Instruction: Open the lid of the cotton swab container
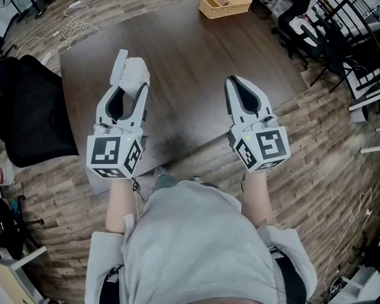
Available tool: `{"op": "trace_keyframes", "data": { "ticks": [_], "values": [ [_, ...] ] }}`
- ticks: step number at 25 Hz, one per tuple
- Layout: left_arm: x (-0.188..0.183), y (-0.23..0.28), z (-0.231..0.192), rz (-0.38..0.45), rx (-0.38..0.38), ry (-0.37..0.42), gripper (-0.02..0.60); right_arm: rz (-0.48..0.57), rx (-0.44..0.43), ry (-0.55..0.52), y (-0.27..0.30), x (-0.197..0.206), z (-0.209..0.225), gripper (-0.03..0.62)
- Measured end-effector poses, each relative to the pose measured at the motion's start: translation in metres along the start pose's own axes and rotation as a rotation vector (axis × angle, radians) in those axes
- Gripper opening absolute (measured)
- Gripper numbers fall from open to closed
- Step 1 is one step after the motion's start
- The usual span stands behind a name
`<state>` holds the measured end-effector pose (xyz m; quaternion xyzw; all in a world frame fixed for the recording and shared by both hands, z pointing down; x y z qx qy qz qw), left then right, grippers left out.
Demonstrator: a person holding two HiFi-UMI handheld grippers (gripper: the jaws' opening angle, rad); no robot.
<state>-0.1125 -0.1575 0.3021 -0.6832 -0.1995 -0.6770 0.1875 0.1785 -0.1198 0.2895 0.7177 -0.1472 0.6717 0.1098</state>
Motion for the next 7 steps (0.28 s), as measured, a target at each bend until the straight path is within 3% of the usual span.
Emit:
{"op": "trace_keyframes", "data": {
  "ticks": [7],
  "values": [
    [-0.0022, -0.0036, -0.0014, 0.0, -0.004, 0.001, 0.19, 0.004, -0.002, 0.003, 0.0001, -0.0021, -0.0037, 0.025]
  ]
}}
Point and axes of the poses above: the fingertips, and each gripper's own axes: y forward along the fingers, z to its right, x out of its underside, the point moved 10 cm from there along -y, backward along the fingers, and after that the axes turned 1 degree about z, right-handed, at the moved point
